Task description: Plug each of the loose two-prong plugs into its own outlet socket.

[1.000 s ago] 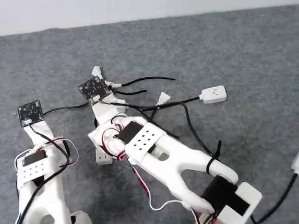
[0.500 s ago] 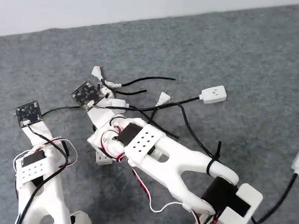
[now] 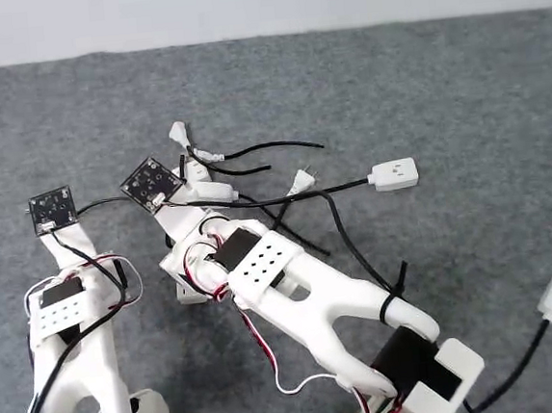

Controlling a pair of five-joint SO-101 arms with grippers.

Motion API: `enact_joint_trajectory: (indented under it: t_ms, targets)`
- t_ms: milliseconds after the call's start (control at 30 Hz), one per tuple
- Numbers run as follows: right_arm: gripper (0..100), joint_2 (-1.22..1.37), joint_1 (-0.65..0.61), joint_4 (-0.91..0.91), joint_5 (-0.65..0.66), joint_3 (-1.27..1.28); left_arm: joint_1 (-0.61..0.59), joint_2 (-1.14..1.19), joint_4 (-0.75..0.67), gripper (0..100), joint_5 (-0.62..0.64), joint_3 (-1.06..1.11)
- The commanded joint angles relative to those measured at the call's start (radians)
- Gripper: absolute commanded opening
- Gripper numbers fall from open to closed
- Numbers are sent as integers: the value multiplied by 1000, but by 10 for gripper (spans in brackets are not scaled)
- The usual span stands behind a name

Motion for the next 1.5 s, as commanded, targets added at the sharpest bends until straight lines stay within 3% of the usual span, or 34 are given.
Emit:
enact_joint_trajectory:
  t_ms: [0,867,1100,1233,1467]
  targets:
    - [8,-18,-10,53,20,-37,2,-3,-26,41,5,-48]
    - [20,104,-5,114,40,-9,2,0,-28,41,-11,-48]
    - [301,107,-54,245,-66,-123,-5,0,-29,43,-14,-53]
    - [322,105,-79,275,-146,-173,-61,-2,-29,44,-6,-77]
    - [322,108,-156,266,-307,-219,-175,2,-31,45,114,-136]
